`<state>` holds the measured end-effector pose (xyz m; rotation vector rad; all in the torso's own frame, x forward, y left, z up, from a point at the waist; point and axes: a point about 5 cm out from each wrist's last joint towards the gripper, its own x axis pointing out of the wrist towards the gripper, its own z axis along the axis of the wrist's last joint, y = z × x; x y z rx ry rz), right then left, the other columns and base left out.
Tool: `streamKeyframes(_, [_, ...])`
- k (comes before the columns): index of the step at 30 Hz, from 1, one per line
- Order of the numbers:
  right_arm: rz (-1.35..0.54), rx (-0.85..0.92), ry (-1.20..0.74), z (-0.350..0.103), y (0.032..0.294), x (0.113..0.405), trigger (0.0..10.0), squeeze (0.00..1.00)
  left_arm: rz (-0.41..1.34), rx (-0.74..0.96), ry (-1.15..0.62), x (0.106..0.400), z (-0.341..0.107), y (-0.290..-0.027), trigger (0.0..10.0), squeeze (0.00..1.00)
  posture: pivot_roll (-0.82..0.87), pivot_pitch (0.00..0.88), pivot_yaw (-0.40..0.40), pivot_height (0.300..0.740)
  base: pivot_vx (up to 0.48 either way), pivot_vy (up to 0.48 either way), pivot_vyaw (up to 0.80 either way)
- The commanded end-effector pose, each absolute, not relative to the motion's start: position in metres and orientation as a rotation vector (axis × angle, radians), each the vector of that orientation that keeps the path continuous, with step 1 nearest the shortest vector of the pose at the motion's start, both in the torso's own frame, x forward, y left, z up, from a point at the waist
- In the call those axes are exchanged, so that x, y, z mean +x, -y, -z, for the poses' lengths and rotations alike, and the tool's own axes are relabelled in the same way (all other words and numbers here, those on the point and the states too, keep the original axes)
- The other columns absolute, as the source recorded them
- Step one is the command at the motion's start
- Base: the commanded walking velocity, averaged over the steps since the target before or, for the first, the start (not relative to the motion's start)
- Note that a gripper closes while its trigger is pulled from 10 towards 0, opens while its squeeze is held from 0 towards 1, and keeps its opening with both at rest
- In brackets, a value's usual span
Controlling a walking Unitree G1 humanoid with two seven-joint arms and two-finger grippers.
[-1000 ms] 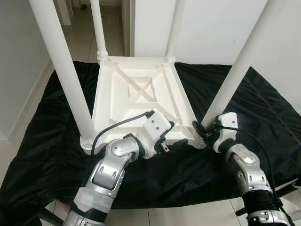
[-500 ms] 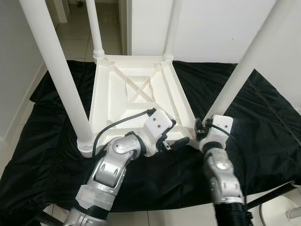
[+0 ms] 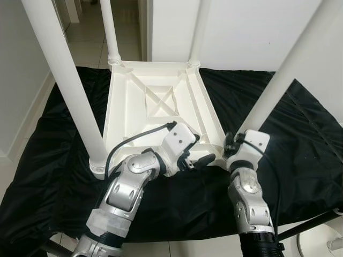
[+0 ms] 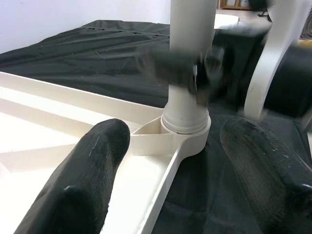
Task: Building children table
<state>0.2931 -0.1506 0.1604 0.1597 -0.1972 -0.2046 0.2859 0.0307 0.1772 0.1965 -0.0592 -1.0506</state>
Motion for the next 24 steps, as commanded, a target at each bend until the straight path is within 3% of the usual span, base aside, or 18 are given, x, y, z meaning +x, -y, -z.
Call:
streamKeyframes(1, [0.195, 0.213, 0.159, -0.15, 0.14, 0.287, 10.0, 1.0, 0.961, 0.191, 0.063, 0.291, -0.177, -0.032, 10.0, 0.0, -0.04, 0.0, -0.064, 0.74, 0.0, 0.0, 0.0])
streamKeyframes(6, [0.207, 0.215, 0.142, -0.151, 0.146, 0.291, 10.0, 1.0, 0.959, 0.188, 0.063, 0.29, -0.177, -0.031, 10.0, 0.0, -0.03, 0.0, -0.071, 0.74, 0.0, 0.0, 0.0])
streamKeyframes(7, [0.185, 0.232, 0.127, -0.15, 0.148, 0.293, 10.0, 0.39, 0.957, 0.187, 0.064, 0.289, -0.177, -0.032, 10.0, 0.0, -0.03, 0.0, -0.071, 0.74, 0.0, 0.0, 0.0])
streamKeyframes(8, [0.185, 0.232, 0.127, -0.15, 0.148, 0.293, 10.0, 0.39, 0.957, 0.187, 0.064, 0.289, -0.177, -0.032, 10.0, 0.0, -0.03, 0.0, -0.071, 0.74, 0.0, 0.0, 0.0])
streamKeyframes(9, [0.144, 0.218, 0.124, -0.149, 0.149, 0.293, 10.0, 0.0, 0.954, 0.185, 0.064, 0.29, -0.177, -0.032, 10.0, 0.0, -0.03, 0.0, -0.074, 0.74, 0.0, 0.0, 0.0])
streamKeyframes(19, [0.045, 0.066, 0.073, -0.135, 0.177, 0.297, 10.0, 0.0, 0.946, 0.183, 0.063, 0.29, -0.176, -0.033, 10.0, 0.0, -0.03, 0.0, -0.07, 0.74, 0.0, 0.0, 0.0])
streamKeyframes(24, [-0.095, -0.047, 0.061, -0.131, 0.197, 0.298, 10.0, 0.0, 0.948, 0.186, 0.064, 0.291, -0.176, -0.033, 10.0, 0.0, -0.03, 0.0, -0.065, 0.74, 0.0, 0.0, 0.0])
